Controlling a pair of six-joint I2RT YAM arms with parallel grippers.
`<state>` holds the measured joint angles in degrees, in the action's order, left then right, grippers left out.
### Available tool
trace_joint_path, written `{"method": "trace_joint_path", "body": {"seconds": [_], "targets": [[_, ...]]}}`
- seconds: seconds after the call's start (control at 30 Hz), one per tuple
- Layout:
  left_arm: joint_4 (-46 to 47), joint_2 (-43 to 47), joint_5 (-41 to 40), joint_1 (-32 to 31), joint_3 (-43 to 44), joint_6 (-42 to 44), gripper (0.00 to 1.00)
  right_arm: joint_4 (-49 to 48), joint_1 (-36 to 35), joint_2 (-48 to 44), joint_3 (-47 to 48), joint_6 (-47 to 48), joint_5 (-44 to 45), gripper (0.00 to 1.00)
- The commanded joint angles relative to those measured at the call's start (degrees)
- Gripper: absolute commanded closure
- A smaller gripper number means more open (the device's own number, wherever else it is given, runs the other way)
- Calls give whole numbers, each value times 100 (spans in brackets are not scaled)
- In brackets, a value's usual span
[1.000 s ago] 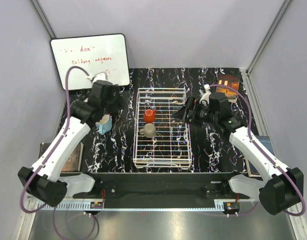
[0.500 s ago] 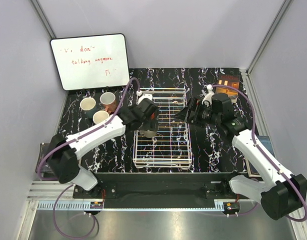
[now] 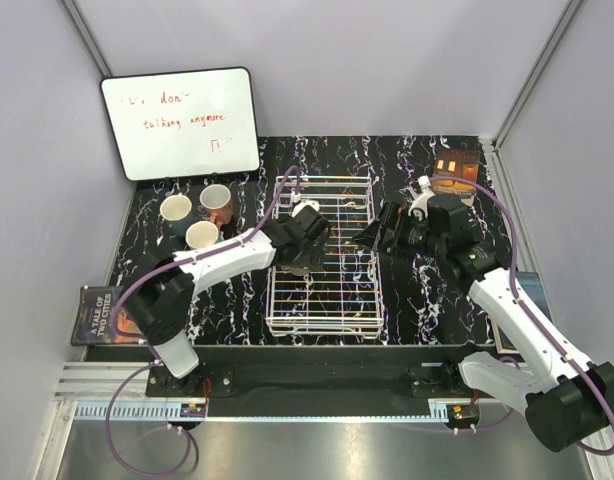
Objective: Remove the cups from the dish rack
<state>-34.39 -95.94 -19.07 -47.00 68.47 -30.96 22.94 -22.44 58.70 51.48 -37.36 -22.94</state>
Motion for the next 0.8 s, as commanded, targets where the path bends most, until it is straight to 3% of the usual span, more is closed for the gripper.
{"method": "trace_joint_path", "body": {"seconds": [0.0, 0.23, 0.37, 0.4, 0.5, 0.77], "targets": [[328, -170, 192, 51, 71, 55, 11, 9, 20, -139, -42, 19, 202, 1], [521, -118, 360, 51, -123, 28, 25, 18, 11, -34, 2, 89, 220, 1], [530, -135, 351, 51, -158, 55, 55, 18, 20, 28, 20, 106, 220, 1], [530, -118, 369, 51, -167, 64, 70, 18, 20, 36, 28, 115, 228, 1], [521, -74, 369, 51, -193, 20, 98, 18, 20, 28, 28, 133, 237, 1], [486, 365, 430, 51, -255, 2, 100, 26, 20, -7, 37, 168, 237, 1]]}}
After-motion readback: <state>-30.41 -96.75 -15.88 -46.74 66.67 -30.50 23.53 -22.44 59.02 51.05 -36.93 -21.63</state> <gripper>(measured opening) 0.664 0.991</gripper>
